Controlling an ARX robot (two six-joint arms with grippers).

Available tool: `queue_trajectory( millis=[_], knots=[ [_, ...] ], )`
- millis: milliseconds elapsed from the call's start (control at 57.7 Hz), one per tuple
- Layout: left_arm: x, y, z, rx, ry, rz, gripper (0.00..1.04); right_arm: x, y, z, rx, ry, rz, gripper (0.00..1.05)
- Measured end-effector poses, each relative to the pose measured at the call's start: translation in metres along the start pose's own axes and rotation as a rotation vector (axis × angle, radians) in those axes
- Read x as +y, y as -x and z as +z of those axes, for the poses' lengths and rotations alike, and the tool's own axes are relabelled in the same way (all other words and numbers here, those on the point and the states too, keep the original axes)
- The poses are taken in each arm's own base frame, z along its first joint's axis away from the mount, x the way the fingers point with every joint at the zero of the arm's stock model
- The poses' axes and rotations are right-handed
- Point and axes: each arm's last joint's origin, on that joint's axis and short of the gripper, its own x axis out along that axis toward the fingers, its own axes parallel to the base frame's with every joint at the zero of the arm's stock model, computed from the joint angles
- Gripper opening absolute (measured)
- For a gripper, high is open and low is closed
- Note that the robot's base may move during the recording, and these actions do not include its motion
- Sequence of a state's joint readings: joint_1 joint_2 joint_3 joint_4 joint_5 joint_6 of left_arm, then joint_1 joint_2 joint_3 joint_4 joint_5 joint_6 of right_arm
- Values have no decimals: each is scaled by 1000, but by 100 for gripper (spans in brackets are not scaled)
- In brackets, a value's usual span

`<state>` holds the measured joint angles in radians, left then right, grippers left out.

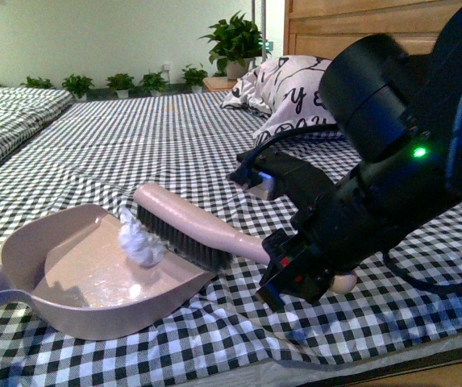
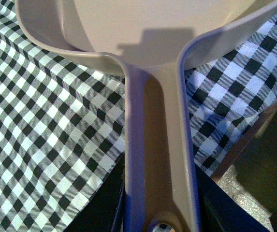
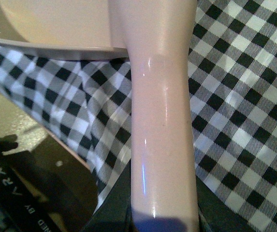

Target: Clean up trash

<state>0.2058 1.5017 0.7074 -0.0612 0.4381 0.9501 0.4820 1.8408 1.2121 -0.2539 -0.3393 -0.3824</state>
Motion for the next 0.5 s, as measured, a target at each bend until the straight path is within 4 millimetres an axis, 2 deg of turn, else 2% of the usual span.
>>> queue_trajectory(
  millis=[191,347,502],
  knots=[
    [0,0,0,0,0,0,27,-17,8,-2,-28,-16,-90,18],
    [0,0,0,0,0,0,27,-30,-2,-5,-42,-33,-238,18],
    [0,0,0,0,-1,0,27,-51,-8,-14,-61,-152,-385,18]
  ],
)
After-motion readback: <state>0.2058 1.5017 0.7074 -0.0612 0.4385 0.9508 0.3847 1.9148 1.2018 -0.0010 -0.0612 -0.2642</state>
